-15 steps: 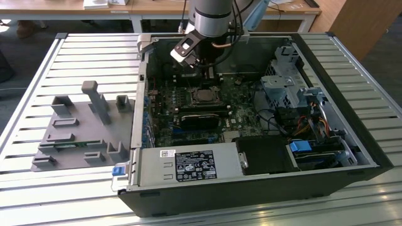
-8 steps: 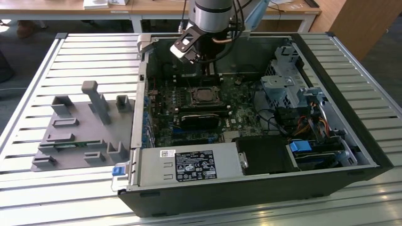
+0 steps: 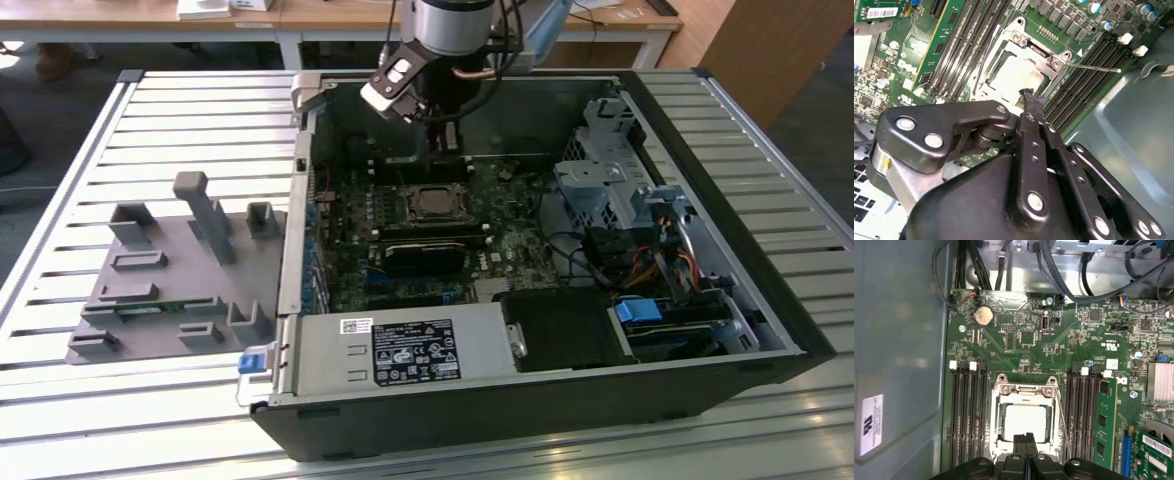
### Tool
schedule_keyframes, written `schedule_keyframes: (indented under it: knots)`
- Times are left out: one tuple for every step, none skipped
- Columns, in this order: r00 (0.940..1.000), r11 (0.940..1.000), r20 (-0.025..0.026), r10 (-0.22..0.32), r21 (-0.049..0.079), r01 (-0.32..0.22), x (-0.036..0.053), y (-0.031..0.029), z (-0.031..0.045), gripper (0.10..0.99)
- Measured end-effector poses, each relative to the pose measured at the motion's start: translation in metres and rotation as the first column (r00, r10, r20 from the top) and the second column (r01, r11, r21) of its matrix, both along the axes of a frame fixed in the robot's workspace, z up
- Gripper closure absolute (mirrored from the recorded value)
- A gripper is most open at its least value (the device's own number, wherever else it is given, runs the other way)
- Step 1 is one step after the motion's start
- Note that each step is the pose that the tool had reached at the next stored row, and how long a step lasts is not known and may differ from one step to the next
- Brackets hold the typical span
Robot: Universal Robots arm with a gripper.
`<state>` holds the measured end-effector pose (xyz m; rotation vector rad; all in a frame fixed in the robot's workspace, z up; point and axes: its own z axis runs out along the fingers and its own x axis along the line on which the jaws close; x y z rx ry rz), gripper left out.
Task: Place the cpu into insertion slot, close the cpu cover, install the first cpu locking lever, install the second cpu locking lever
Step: 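Install the first cpu locking lever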
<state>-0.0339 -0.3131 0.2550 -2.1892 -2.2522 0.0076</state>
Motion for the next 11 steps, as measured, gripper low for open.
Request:
schedule_keyframes:
  knots:
    - [1.0000, 1.0000, 0.0000, 0.000, 0.000, 0.000, 0.0000, 0.0000, 0.0015, 0.980]
    - [1.0000, 1.0000, 0.0000, 0.000, 0.000, 0.000, 0.0000, 0.0000, 0.0029, 0.980]
    - [1.0000, 1.0000, 0.0000, 0.000, 0.000, 0.000, 0.0000, 0.0000, 0.0044, 0.980]
    - [1.0000, 1.0000, -0.0001, 0.000, 0.000, 0.000, 0.0000, 0.0000, 0.0059, 0.980]
    - [1.0000, 1.0000, 0.0000, 0.000, 0.000, 0.000, 0.0000, 0.0000, 0.0072, 0.980]
    - [1.0000, 1.0000, -0.0001, 0.000, 0.000, 0.000, 0.0000, 0.0000, 0.0085, 0.980]
    - [1.0000, 1.0000, 0.0000, 0.000, 0.000, 0.000, 0.0000, 0.0000, 0.0096, 0.980]
    - [1.0000, 1.0000, 0.0000, 0.000, 0.000, 0.000, 0.0000, 0.0001, 0.0110, 0.980]
    - [1.0000, 1.0000, 0.0000, 0.000, 0.000, 0.000, 0.0000, 0.0001, 0.0127, 0.980]
    - [1.0000, 1.0000, 0.0000, 0.000, 0.000, 0.000, 0.0000, 0.0001, 0.0144, 0.980]
    - [1.0000, 1.0000, 0.0000, 0.000, 0.000, 0.000, 0.0000, 0.0001, 0.0162, 0.980]
